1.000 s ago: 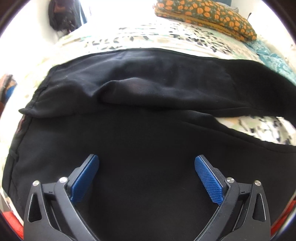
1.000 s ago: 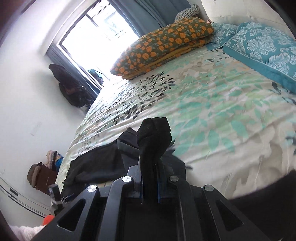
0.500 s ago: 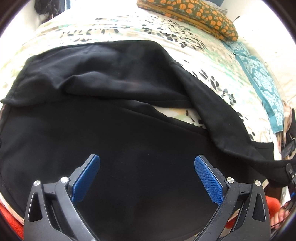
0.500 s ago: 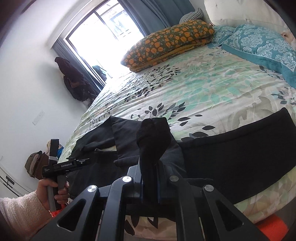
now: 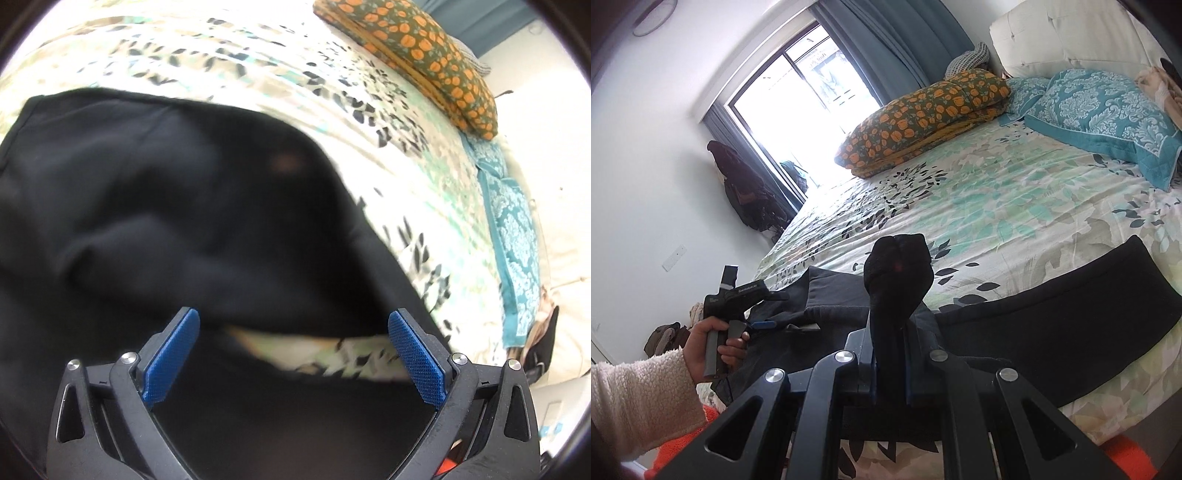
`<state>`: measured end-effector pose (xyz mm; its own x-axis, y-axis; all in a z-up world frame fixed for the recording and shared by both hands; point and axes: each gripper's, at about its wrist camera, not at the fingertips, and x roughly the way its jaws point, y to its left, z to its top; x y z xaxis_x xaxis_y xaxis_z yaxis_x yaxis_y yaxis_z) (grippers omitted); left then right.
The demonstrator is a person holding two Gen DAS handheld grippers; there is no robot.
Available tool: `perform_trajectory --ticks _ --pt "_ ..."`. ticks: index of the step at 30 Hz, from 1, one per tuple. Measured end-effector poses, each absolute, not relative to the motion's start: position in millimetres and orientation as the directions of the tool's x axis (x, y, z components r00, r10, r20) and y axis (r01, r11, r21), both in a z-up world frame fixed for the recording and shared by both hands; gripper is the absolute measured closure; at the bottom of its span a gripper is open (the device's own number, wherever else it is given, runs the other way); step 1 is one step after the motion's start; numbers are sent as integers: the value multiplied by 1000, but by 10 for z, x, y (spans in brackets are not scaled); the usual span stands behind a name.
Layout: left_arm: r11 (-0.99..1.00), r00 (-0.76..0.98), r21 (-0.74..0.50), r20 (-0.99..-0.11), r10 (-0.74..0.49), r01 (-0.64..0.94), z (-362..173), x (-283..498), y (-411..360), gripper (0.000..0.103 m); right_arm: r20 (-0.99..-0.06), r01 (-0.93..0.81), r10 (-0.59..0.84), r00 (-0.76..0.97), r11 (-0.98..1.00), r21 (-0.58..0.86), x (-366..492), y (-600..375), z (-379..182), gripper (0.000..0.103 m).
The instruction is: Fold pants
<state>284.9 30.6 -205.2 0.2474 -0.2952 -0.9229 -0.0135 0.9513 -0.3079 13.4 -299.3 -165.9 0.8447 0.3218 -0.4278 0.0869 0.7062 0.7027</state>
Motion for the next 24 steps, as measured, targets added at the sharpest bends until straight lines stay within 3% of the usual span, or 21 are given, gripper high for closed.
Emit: perform_trajectory --ticks 7,8,9,10,11,14,17,21,22,24 --pt "937 214 -321 -933 -288 -137 -2285 3382 231 3 -401 42 363 841 696 717 -87 -3012 -1598 93" --pt "926 212 -342 -928 -306 -162 -2315 3408 266 16 -390 26 370 843 696 718 -140 -3025 -1585 93" --pt "911 211 -369 -920 -331 -181 -2338 3421 304 36 -378 3 389 840 692 722 -177 -3048 -1578 93" --pt "901 197 -388 -915 -351 -196 -2371 3435 329 88 -368 -20 415 832 686 728 -196 -3077 -1584 93" --pt "900 185 -382 -919 -347 -211 -2383 3438 369 98 -369 -30 425 827 688 725 -204 -3110 -1602 93" --pt "875 237 -437 -891 -388 -210 -2214 3428 475 100 -425 -25 451 785 709 705 19 -3275 -1741 93" --pt "841 344 -513 -831 -437 -171 -1761 3323 528 100 -525 17 389 757 791 611 477 -3551 -1818 93" --pt "852 520 -523 -728 -447 0 -1053 2837 673 98 -459 -11 275 845 866 499 671 -3861 -1424 93" --pt "862 544 -506 -713 -443 38 -1002 2612 752 98 -441 -16 234 867 895 445 629 -3882 -1342 89" --pt "896 539 -438 -739 -403 69 -1119 2221 855 98 -453 -5 176 874 935 355 537 -3888 -1337 65"
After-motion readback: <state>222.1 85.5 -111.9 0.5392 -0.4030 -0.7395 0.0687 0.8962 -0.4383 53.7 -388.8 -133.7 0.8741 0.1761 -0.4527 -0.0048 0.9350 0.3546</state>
